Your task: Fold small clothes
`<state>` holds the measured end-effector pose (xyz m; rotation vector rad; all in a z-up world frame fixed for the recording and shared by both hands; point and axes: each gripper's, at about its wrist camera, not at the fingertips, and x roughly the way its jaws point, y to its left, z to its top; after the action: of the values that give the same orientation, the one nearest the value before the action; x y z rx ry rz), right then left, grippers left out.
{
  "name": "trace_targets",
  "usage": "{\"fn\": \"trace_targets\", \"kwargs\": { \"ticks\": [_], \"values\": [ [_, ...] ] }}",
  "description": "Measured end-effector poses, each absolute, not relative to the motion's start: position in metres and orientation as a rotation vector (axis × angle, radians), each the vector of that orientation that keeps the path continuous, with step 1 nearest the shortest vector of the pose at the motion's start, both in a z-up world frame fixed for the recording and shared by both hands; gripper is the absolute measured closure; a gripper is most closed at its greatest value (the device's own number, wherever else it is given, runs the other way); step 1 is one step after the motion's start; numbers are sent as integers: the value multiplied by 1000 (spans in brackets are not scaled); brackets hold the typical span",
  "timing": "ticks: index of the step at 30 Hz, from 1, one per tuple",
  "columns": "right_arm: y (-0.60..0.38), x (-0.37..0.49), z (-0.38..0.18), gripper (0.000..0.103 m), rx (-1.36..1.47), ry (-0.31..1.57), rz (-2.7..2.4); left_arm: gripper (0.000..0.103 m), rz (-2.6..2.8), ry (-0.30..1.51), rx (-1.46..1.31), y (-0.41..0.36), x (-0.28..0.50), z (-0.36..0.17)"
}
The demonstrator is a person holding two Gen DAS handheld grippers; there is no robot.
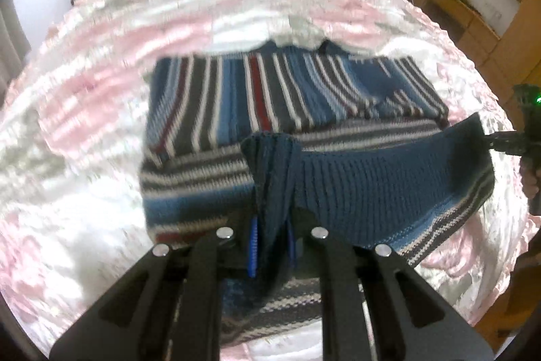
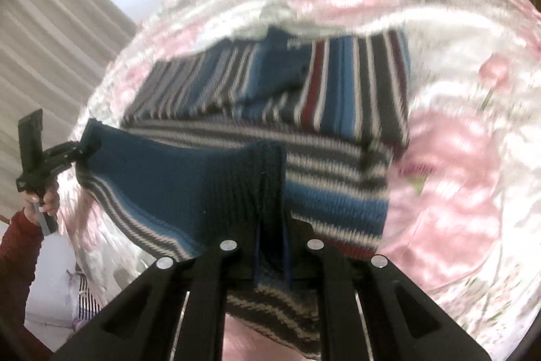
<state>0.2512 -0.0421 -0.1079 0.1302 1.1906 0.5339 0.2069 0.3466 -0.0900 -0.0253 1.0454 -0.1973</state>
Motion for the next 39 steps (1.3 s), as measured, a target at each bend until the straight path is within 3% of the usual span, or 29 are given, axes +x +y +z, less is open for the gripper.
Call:
{"fn": "trace_targets", "kwargs": {
  "ticks": [14,21,29,36,39],
  "values": [
    [-39,380,-65,93,185,1030,330,91,-6,860,24,334,340,-51],
    [-19,453,-108,93,142,1067,214,91,72,927,37,330,411,-102],
    [-5,476,-175,93,36,1166,151,90,96,1039,47,337,437,-174],
    [-9,478,-190,91,67,1176,144,81,97,1057,37,343,436,-185],
    [-11,475,-185,84,85,1185,145,73,122,1048,28,344,434,-177]
  ]
}}
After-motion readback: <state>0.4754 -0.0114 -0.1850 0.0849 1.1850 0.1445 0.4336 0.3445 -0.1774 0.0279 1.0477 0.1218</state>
